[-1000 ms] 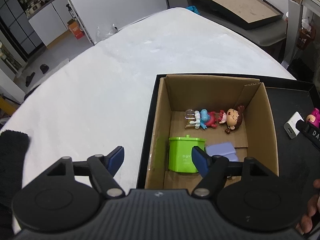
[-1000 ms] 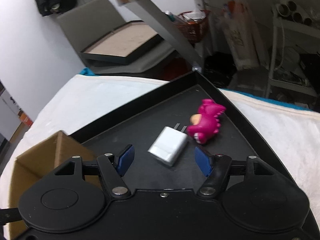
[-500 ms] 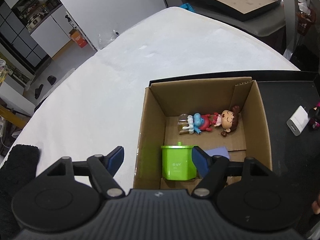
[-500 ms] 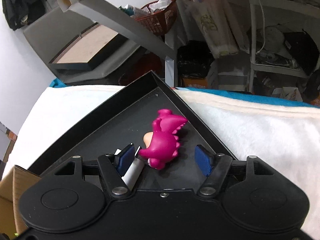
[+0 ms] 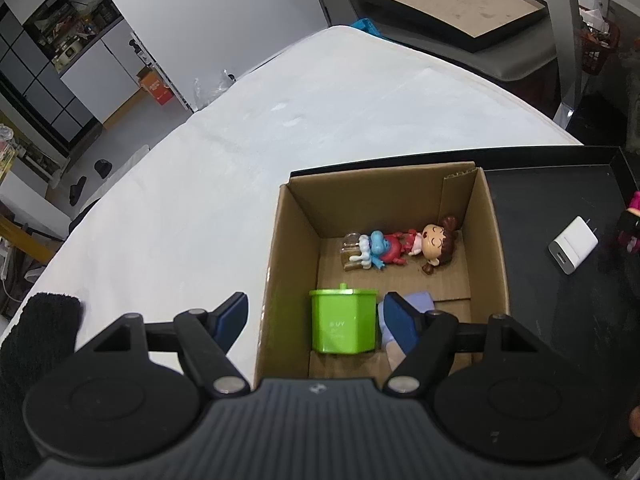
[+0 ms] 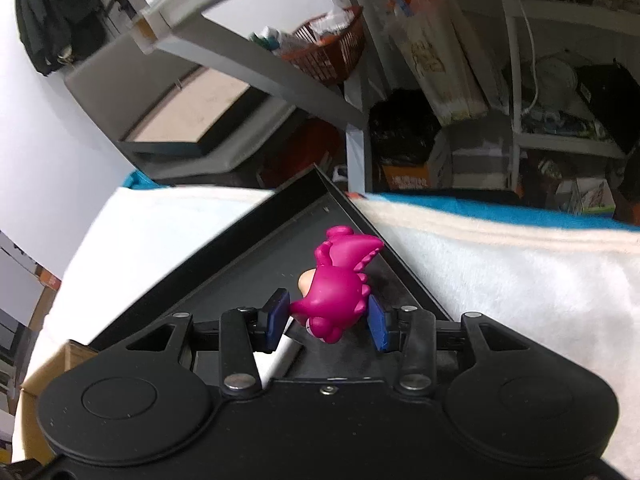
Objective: Organize rigid objects
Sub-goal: 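Carry the pink dinosaur into the cardboard box and open the right gripper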
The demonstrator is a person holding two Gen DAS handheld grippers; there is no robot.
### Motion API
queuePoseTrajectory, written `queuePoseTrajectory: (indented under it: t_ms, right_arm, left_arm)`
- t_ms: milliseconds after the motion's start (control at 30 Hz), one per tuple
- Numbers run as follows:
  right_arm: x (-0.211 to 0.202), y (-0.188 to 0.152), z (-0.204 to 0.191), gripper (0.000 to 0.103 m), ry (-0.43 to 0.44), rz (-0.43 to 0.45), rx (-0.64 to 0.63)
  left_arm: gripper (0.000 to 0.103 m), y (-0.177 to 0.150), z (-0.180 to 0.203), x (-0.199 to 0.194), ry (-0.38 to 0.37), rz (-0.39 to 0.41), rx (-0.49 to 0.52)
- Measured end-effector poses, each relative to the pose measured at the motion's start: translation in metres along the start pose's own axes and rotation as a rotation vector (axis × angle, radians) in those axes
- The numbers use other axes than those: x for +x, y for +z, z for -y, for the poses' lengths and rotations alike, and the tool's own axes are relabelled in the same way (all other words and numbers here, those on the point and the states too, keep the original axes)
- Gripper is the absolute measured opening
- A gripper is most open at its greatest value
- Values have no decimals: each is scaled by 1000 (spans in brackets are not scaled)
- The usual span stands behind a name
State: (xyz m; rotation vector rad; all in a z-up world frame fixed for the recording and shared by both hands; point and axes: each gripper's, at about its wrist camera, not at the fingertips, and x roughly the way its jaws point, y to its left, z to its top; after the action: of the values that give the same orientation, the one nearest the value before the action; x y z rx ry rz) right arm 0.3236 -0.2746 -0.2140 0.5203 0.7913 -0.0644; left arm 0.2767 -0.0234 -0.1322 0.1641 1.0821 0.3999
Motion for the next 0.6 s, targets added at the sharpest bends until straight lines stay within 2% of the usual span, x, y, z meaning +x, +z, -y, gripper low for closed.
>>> queuePoseTrajectory:
  t_ms: [333,600]
  right_arm:
    - [-42,6,-13,42,83,65,-43]
    - [-62,1,-27,42,115,80,-109]
  left_arm:
    - [73,-7,-26,-17,-18,31,-49]
    - [73,-15,-40,-20,-56,33,-72]
